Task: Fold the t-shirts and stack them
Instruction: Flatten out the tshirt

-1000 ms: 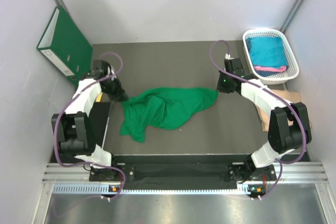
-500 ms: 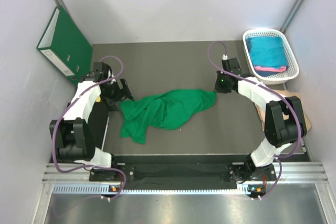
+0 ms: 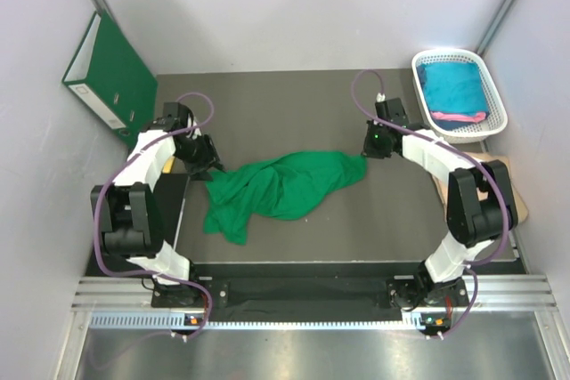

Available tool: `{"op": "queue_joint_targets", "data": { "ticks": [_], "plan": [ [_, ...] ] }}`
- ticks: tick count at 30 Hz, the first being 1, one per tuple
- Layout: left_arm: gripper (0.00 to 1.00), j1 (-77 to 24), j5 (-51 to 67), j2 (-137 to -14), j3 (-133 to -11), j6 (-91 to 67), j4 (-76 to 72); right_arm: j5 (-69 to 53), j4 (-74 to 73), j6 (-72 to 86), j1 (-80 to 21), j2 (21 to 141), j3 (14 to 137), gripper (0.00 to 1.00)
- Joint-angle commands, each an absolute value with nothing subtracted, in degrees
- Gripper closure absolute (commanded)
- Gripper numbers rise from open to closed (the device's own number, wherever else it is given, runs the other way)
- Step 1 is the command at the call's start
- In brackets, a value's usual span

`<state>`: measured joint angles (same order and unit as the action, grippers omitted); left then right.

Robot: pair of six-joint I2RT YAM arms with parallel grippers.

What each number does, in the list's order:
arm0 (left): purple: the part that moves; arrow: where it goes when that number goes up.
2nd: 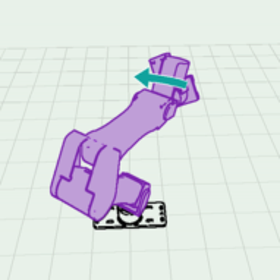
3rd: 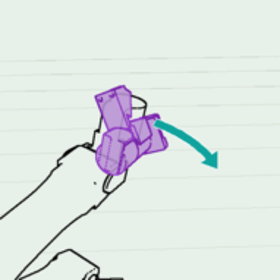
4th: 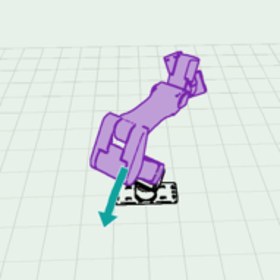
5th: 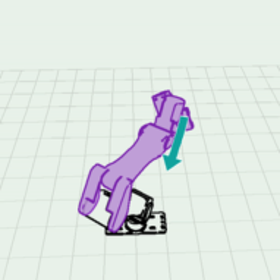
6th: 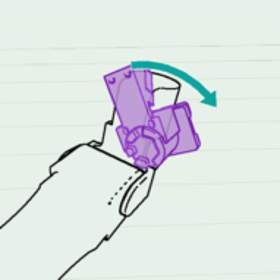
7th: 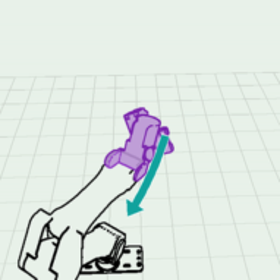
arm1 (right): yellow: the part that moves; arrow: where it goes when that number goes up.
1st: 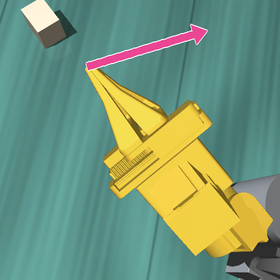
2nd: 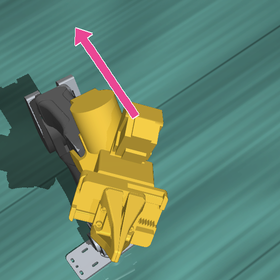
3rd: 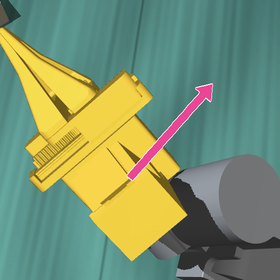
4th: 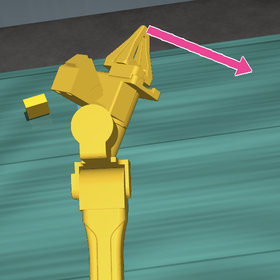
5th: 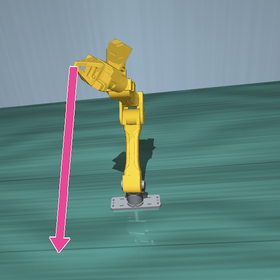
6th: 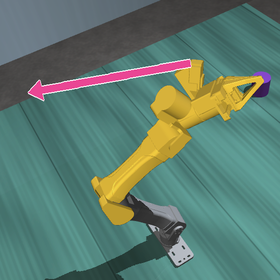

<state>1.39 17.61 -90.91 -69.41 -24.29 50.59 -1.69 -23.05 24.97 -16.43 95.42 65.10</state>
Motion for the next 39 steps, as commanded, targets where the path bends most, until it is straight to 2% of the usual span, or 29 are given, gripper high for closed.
{"op": "queue_joint_targets", "data": {
  "ticks": [1, 3, 11, 18, 24, 26, 27, 29, 30, 34, 39],
  "plan": [
    [0.50, 1.49, 19.42, -89.39, -67.50, -23.29, 50.01, -2.46, -21.45, 25.49, -16.61, 96.24, 68.20, 1.00],
    [0.56, 1.49, 19.77, -88.51, -66.37, -23.29, 50.18, -2.55, -21.36, 25.40, -16.52, 96.42, 68.20, 1.00],
    [0.50, 1.41, 18.37, -84.73, -62.05, -23.38, 50.45, -3.25, -20.92, 25.40, -16.61, 96.86, 68.12, 1.00],
    [0.57, 0.18, 21.09, -84.90, -59.50, -24.87, 48.78, -3.34, -20.74, 24.96, -16.61, 96.59, 67.32, 1.00],
    [0.53, -4.30, 20.48, -85.52, -58.36, -26.37, 48.08, -3.08, -20.57, 24.52, -16.52, 96.06, 66.71, 1.00],
    [0.62, -5.27, 20.04, -85.69, -58.62, -26.63, 48.16, -3.25, -20.74, 24.35, -16.44, 95.98, 66.80, 1.00],
    [0.73, -5.45, 19.69, -85.61, -58.71, -26.54, 48.34, -3.25, -20.66, 24.35, -16.44, 95.89, 66.80, 1.00],
    [0.84, -5.80, 18.81, -85.60, -58.71, -26.81, 48.78, -3.16, -20.74, 24.35, -16.35, 95.63, 66.80, 1.00],
    [1.00, -6.06, 18.55, -85.61, -58.62, -26.89, 48.87, -3.25, -20.74, 24.26, -16.26, 95.28, 66.71, 1.00],
    [1.00, -6.50, 16.62, -84.64, -58.53, -27.25, 49.57, -3.16, -20.83, 23.82, -15.91, 94.49, 66.53, 1.00],
    [1.00, -6.50, 11.00, -81.22, -65.46, -27.33, 52.47, -3.25, -21.88, 23.29, -15.47, 92.03, 67.58, 1.00]
  ]
}}
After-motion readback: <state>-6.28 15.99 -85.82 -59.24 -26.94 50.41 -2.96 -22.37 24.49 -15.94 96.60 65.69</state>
